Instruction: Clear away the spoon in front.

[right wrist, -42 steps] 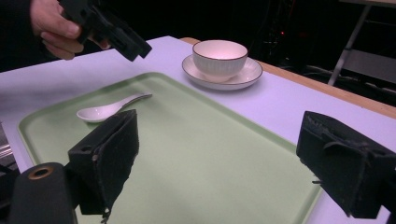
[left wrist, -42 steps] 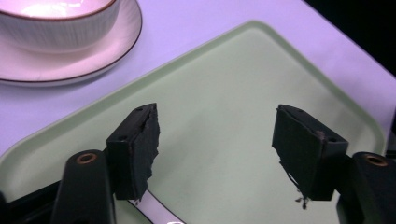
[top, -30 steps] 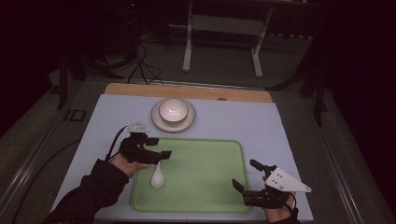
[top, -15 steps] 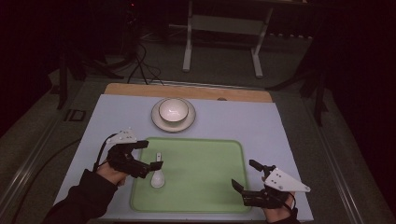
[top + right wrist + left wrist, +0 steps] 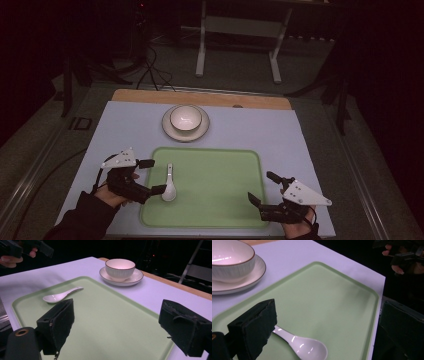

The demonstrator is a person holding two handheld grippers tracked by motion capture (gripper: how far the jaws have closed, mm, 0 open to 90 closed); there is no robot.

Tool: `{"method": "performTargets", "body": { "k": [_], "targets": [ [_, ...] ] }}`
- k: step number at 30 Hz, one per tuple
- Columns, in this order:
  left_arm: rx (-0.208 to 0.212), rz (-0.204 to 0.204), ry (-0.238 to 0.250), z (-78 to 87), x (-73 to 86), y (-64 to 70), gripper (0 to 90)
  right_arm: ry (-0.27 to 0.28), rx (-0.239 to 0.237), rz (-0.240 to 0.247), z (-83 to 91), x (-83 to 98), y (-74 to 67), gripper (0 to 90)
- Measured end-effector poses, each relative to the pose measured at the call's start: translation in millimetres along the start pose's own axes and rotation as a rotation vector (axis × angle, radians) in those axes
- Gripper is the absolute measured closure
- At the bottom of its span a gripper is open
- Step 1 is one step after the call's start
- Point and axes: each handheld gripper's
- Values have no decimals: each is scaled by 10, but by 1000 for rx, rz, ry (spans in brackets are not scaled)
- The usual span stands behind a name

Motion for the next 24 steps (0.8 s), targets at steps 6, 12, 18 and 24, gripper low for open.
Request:
{"method": "performTargets", "body": {
  "k": [6,12,18,24],
  "targets": [
    [-7,15,-18,24,138,-5,8,0,-1,2,-1,2,-3,128],
    [-33,21,-35,45,264,-38,8,-2,-4,1,-1,11,1,128],
    [-34,36,-23,56,342,-82,8,-4,-10,-3,-4,25,6,129],
    [-35,30,-20,41,411,-78,7,-6,-11,-9,1,42,0,129]
  ]
}}
Point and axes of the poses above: each handheld gripper's, and its own axes: z roughly backward along the jaws, x roughly out of its underside, y roughly to its right, and after that the axes turned 3 degrees about -x, right-handed
